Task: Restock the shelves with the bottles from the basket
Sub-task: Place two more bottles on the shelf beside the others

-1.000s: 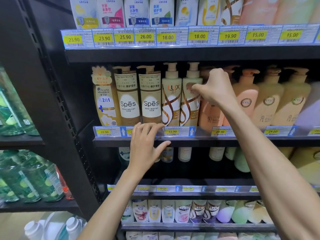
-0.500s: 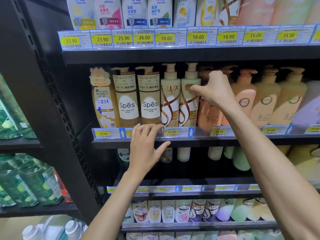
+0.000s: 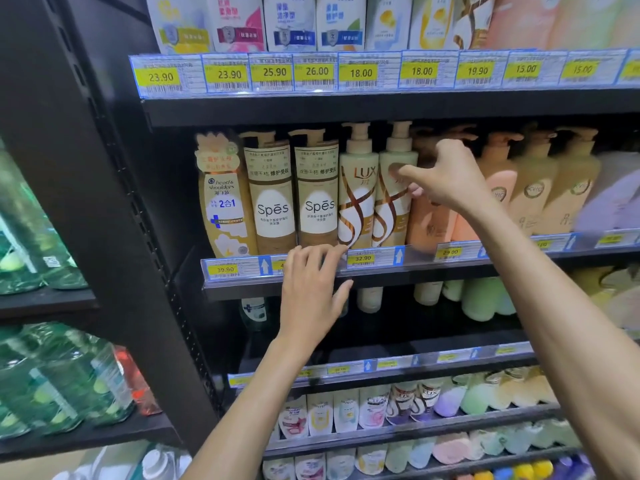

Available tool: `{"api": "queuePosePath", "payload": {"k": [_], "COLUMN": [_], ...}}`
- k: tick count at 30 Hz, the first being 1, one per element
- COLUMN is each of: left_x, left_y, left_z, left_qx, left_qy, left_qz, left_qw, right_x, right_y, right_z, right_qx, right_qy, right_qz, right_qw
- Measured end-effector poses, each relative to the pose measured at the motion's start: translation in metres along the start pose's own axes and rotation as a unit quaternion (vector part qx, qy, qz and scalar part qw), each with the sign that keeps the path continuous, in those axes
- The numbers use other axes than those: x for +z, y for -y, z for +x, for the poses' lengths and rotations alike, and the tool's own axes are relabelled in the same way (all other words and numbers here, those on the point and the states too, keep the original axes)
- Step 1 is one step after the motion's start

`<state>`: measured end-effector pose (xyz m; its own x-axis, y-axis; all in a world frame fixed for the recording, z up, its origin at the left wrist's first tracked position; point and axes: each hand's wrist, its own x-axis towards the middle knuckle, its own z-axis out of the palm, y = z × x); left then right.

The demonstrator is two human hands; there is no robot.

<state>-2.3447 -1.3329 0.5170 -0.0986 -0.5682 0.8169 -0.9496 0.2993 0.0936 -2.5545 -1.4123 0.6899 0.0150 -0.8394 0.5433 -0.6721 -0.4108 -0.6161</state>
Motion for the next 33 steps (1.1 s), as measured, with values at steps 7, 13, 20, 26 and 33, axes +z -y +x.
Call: {"api": "queuePosePath", "payload": {"k": [7,13,20,26,33], "left_x": [-0.011,-0.02,-0.045,-0.076,-0.104], "left_y": [-0.005,-0.015,-0.035,-0.059,-0.091], "left_z": [0.005,0.007,0.021,0.029,0.031], "left_qx": [-0.013,-0.026,-0.053,-0.064,-0.079], "left_qy": [0.023,0.064,0.148,0.166,0.192], "left_qz": [0.001,0.045,0.077,0.127,0.186], "left_qw": [1.0,0.997,0.985,0.976,0.96], "right_x": [-0.008,-0.022,-0.046,-0.06,-0.071], "right_y": [0.005,0.005,-0.001,-0.009,-0.023], "right_z": [-0.007,-0.03,-0.067,-0.093,-0.119], "right_qx": [-0.002,-0.046,-0.103,-0.144,-0.179], "right_qy": [0.001,-0.008,0.076,0.121,0.129], "right_qz": [-0.004,-0.008,-0.095,-0.24,-0.312], "right_qw": [1.0,0.999,0.987,0.952,0.924]}}
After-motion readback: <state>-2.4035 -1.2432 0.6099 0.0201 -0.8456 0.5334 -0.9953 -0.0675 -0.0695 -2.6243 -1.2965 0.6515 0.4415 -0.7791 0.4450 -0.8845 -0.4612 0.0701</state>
